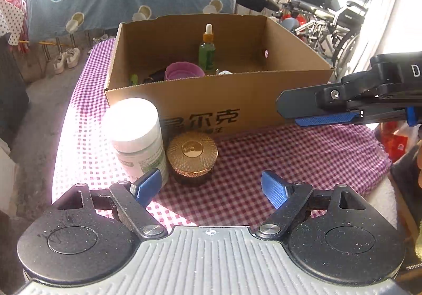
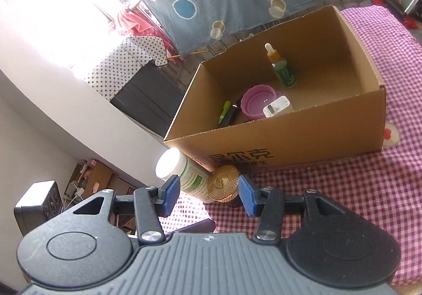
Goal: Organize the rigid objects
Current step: 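Move the right gripper to the gold-lidded jar and close on it, then carry the gold-lidded jar into the box and open the right gripper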
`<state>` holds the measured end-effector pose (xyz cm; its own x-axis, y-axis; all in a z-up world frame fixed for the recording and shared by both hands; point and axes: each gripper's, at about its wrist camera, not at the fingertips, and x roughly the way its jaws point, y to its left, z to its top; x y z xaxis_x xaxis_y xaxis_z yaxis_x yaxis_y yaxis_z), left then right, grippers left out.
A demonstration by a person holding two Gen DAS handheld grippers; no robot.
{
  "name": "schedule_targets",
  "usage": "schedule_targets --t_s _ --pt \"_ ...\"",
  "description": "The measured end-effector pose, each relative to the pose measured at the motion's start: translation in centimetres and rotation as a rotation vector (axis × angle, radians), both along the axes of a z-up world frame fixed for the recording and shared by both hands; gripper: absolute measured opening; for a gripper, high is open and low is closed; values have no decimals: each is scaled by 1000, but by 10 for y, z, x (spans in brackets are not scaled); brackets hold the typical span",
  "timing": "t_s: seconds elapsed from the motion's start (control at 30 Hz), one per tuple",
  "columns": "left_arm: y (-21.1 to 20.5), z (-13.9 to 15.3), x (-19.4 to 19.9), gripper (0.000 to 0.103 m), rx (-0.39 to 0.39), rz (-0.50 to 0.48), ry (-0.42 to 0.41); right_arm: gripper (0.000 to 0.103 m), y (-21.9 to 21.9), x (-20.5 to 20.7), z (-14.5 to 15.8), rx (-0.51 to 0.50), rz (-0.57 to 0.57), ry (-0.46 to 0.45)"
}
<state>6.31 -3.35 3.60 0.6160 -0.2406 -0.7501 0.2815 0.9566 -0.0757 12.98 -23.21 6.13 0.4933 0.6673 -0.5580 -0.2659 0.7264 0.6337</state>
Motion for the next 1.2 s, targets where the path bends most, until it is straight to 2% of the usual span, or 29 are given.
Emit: schedule_targets --t_s 0.2,0.43,0.6,0.73,1.03,1.2 --pt "-17 -44 8 77 92 6 -71 45 30 23 -34 -44 21 45" --pt "-14 -63 35 72 64 38 -65 45 46 58 -57 -66 53 87" --pt "-13 -64 44 71 46 11 -76 46 52 68 -70 -58 98 138" --pt "-17 -63 43 71 30 -31 -81 46 41 59 -67 -63 83 136" --pt "-47 -63 30 71 -5 -206 -92 47 -11 20 -62 -79 -28 148" --pt "-53 -61 34 71 35 -205 -112 47 -28 10 -63 -76 -96 127"
